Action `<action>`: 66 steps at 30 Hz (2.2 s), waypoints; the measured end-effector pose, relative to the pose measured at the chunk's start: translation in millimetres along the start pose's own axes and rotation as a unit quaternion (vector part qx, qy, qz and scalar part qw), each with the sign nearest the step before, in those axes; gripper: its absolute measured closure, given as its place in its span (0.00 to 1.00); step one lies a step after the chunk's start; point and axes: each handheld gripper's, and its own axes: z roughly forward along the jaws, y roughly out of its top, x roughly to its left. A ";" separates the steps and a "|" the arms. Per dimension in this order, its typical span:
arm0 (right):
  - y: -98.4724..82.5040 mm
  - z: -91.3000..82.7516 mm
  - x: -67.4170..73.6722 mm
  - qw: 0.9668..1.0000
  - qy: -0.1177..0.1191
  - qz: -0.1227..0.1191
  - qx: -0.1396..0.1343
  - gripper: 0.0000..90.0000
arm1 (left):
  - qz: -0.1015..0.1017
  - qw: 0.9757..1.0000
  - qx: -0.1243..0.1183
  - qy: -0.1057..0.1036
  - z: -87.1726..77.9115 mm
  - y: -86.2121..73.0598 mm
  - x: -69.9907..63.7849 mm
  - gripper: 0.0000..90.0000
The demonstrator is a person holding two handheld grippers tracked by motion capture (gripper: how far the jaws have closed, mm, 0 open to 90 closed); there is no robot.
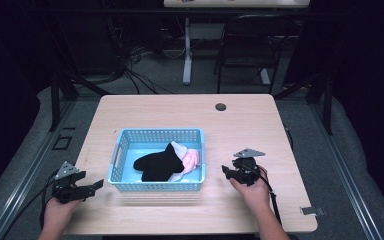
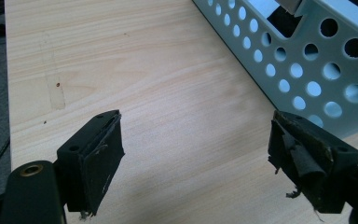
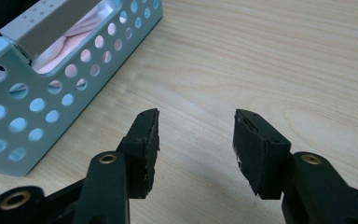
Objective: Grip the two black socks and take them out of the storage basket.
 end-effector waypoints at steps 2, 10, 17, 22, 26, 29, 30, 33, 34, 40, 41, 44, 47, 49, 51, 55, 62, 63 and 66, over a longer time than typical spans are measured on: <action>0.0 0.0 0.0 1.000 0.000 -0.001 0.000 0.56 | 0.000 1.000 0.000 0.000 0.3 0.1 -0.3 0.20; -0.4 0.6 1.0 1.000 0.001 0.000 0.003 0.56 | 0.003 1.000 0.001 -0.001 0.3 0.8 -0.1 0.20; -0.7 0.1 1.7 1.000 0.005 -0.001 0.001 0.56 | 0.004 1.000 0.001 -0.001 0.1 1.1 -0.3 0.20; 0.0 1.0 3.8 1.000 0.014 -0.003 0.004 0.55 | 0.003 1.000 0.000 0.000 -0.3 1.2 -0.2 0.20; 4.9 -1.1 6.7 1.000 0.023 -0.002 0.010 0.54 | 0.003 1.000 -0.004 0.001 -1.1 1.5 -0.8 0.20; 10.6 -5.0 9.3 1.000 0.020 -0.005 0.005 0.54 | 0.002 1.000 -0.004 0.001 -1.8 1.3 -0.6 0.20; 17.2 -9.7 11.5 1.000 0.021 -0.010 -0.001 0.54 | 0.001 1.000 -0.005 0.000 -1.6 1.3 -0.4 0.20; 26.9 -16.0 15.4 1.000 0.026 -0.013 -0.009 0.54 | 0.002 1.000 -0.003 0.000 -0.9 1.3 -0.6 0.20; 30.5 -17.9 16.4 0.999 0.030 -0.017 -0.005 0.54 | 0.002 1.000 -0.003 -0.001 -0.7 1.4 -0.7 0.20; 51.6 -22.1 25.3 0.998 0.050 -0.032 -0.001 0.54 | 0.002 1.000 -0.003 -0.001 -0.8 1.5 -0.7 0.20; 51.6 -22.1 25.3 0.998 0.050 -0.032 -0.001 0.54 | 0.002 1.000 -0.003 -0.001 -0.8 1.5 -0.7 0.20; 65.9 -23.0 30.4 0.997 0.063 -0.038 0.007 0.54 | 0.002 1.000 -0.003 -0.001 -0.5 1.4 -0.6 0.20; 72.7 -23.0 33.4 0.997 0.066 -0.043 0.012 0.54 | 0.002 1.000 -0.002 -0.001 -0.3 1.4 -0.7 0.20; 78.7 -22.0 36.4 0.997 0.068 -0.046 0.014 0.54 | 0.002 1.000 -0.002 -0.001 -0.2 1.3 -0.8 0.20; 84.6 -20.6 39.1 0.996 0.072 -0.052 0.020 0.55 | 0.002 1.000 -0.002 -0.002 -0.2 1.4 -0.9 0.20; 95.0 -16.1 45.6 0.994 0.077 -0.067 0.032 0.56 | 0.002 1.000 -0.002 -0.002 -0.1 1.4 -1.0 0.20; 111.3 -1.1 62.8 0.992 0.089 -0.087 0.037 0.59 | 0.001 1.000 -0.002 -0.003 0.4 1.3 -1.1 0.20; 111.3 -1.1 62.8 0.992 0.089 -0.087 0.037 0.59 | 0.001 1.000 -0.002 -0.003 0.4 1.3 -1.1 0.20; 118.1 8.0 74.6 0.990 0.087 -0.099 0.042 0.57 | 0.002 1.000 -0.002 -0.004 0.5 1.4 -1.2 0.20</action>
